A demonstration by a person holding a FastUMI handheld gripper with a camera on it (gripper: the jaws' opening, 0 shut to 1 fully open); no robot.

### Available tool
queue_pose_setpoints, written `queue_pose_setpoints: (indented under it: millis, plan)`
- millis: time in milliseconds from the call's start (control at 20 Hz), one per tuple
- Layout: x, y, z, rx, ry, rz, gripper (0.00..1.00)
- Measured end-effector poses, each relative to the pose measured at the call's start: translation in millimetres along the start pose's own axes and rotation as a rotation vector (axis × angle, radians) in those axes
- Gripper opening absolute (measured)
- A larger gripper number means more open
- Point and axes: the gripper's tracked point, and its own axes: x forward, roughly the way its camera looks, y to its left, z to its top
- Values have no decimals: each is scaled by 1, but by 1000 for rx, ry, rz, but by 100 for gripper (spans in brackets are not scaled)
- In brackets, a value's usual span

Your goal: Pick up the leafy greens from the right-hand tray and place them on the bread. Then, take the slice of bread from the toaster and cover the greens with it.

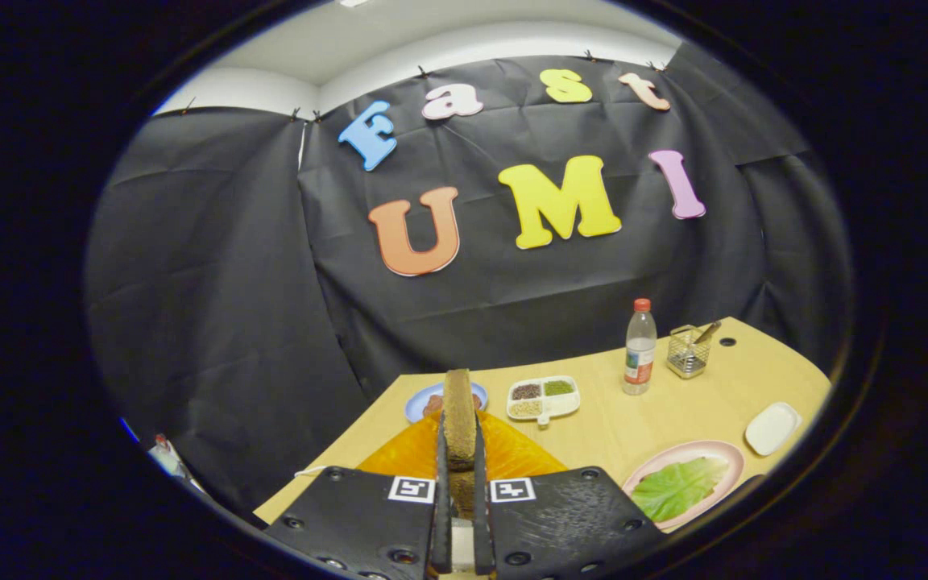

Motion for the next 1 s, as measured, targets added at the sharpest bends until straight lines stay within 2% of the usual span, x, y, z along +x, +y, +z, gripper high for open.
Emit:
queue_pose_setpoints:
  millis: [200,350,600,1000]
  plan:
    - [-22,-48,21,35,-54,-49,10]
    - [-32,-101,27,18,-101,-146,10]
    - [-36,-166,-5,35,-82,-241,10]
    - [-24,-212,-70,101,-27,-275,10]
